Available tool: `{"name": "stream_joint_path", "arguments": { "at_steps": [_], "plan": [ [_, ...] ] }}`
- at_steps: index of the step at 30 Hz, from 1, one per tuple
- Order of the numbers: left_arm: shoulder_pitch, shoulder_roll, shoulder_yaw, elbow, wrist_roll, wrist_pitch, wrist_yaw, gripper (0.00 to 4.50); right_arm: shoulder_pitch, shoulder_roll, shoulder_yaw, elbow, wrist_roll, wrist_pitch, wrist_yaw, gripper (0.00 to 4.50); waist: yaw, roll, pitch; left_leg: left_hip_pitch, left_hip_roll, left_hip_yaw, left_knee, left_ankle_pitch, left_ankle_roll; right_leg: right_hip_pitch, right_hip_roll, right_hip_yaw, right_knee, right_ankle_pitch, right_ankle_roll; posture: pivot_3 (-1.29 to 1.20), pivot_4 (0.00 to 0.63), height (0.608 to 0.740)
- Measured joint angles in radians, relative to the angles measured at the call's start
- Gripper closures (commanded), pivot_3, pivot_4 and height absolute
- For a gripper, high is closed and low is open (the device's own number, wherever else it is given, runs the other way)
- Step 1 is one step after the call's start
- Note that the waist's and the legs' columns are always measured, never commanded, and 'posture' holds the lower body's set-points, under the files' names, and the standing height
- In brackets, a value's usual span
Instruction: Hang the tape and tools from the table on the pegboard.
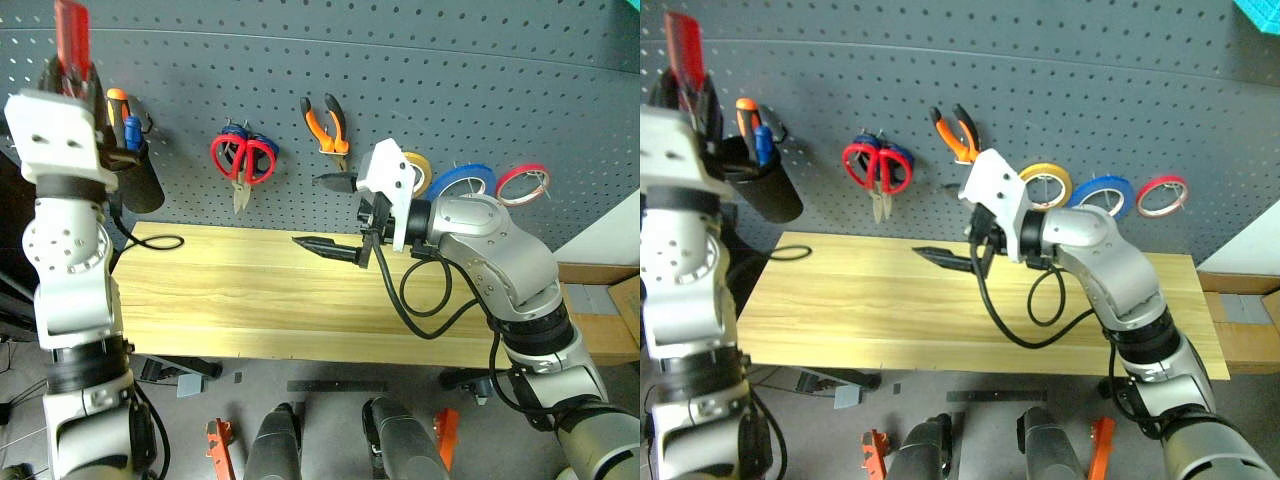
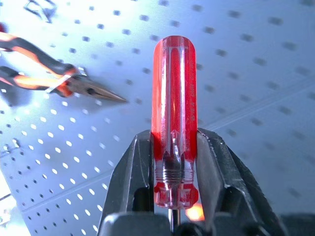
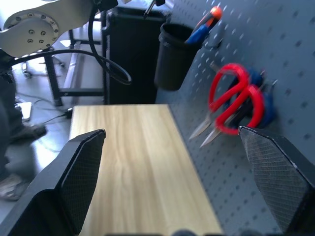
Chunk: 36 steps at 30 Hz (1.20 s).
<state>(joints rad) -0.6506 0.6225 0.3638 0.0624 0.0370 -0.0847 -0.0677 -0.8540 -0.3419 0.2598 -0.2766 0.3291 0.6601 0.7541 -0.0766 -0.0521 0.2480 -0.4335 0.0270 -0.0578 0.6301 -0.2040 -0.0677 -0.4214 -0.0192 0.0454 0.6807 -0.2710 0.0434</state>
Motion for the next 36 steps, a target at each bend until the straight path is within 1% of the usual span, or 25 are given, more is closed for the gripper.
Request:
{"name": "stream_joint_path", "arguments": {
  "at_steps": [4,8,12,19,27,29,30,31,32,36],
  "plan": [
    [-0.095,0.014,-0.004,0.159,0.000,-0.084,0.004,3.67,-0.034,0.038,-0.002,0.038,-0.018,-0.008,-0.037,0.00,-0.002,-0.001,-0.007,0.000,0.000,0.000,0.000,0.001,-0.002,0.000,0.000,0.000,0.000,0.000,0.000,-0.07,0.126,0.740],
    [-0.191,0.017,-0.013,0.360,0.005,-0.197,0.023,3.67,-0.081,0.105,-0.026,0.079,-0.016,0.014,-0.094,0.00,-0.005,-0.002,-0.010,0.000,0.000,0.000,0.000,0.002,-0.003,0.000,0.000,-0.001,0.001,0.000,-0.001,-0.09,0.129,0.740],
    [-0.249,0.017,-0.037,0.511,0.013,-0.291,0.054,3.67,-0.107,0.119,-0.042,0.080,-0.010,0.027,-0.114,0.00,-0.006,-0.005,-0.013,0.000,0.000,0.000,0.000,0.002,-0.003,0.000,-0.001,-0.001,0.001,0.000,-0.001,-0.10,0.133,0.740],
    [-0.278,-0.001,-0.072,0.668,0.027,-0.401,0.100,3.67,-0.106,0.122,-0.042,0.080,-0.010,0.048,-0.124,0.00,-0.010,-0.005,-0.013,0.000,0.000,0.000,0.000,0.001,-0.002,-0.001,-0.001,-0.001,0.002,0.001,-0.001,-0.11,0.136,0.740],
    [-0.279,-0.022,-0.090,0.793,0.039,-0.451,0.175,3.67,-0.107,0.122,-0.042,0.080,-0.009,0.050,-0.124,0.00,-0.013,-0.005,-0.014,0.000,0.000,0.000,0.001,0.001,-0.002,-0.001,-0.001,-0.002,0.003,0.001,-0.001,-0.12,0.137,0.740],
    [-0.279,-0.024,-0.090,0.799,0.039,-0.456,0.192,2.95,-0.107,0.122,-0.042,0.080,-0.006,0.050,-0.123,0.00,-0.013,-0.005,-0.014,0.000,0.000,0.000,0.002,0.001,-0.002,-0.001,-0.001,-0.002,0.003,0.001,-0.001,-0.12,0.137,0.740],
    [-0.279,-0.024,-0.090,0.799,0.039,-0.464,0.195,2.69,-0.107,0.122,-0.042,0.080,-0.003,0.050,-0.123,0.00,-0.013,-0.005,-0.015,0.000,0.000,0.000,0.002,0.001,-0.002,-0.001,-0.001,-0.002,0.003,0.001,-0.001,-0.12,0.136,0.740],
    [-0.279,-0.024,-0.090,0.799,0.038,-0.474,0.197,2.31,-0.107,0.122,-0.042,0.080,-0.001,0.051,-0.123,0.00,-0.013,-0.004,-0.015,0.000,0.000,0.000,0.002,0.001,-0.002,-0.001,-0.001,-0.002,0.003,0.001,-0.001,-0.12,0.136,0.740],
    [-0.279,-0.024,-0.090,0.799,0.037,-0.478,0.198,2.03,-0.107,0.121,-0.042,0.080,0.001,0.051,-0.123,0.00,-0.013,-0.004,-0.016,0.000,0.000,0.000,0.002,0.001,-0.002,-0.001,-0.001,-0.002,0.003,0.001,-0.001,-0.12,0.135,0.740],
    [-0.278,-0.024,-0.089,0.795,0.026,-0.489,0.209,0.59,-0.107,0.120,-0.042,0.080,0.004,0.051,-0.123,0.00,-0.014,-0.004,-0.021,0.000,0.000,0.000,0.002,0.001,-0.002,-0.001,-0.001,-0.002,0.004,0.001,-0.001,-0.11,0.131,0.740]
  ]
}}
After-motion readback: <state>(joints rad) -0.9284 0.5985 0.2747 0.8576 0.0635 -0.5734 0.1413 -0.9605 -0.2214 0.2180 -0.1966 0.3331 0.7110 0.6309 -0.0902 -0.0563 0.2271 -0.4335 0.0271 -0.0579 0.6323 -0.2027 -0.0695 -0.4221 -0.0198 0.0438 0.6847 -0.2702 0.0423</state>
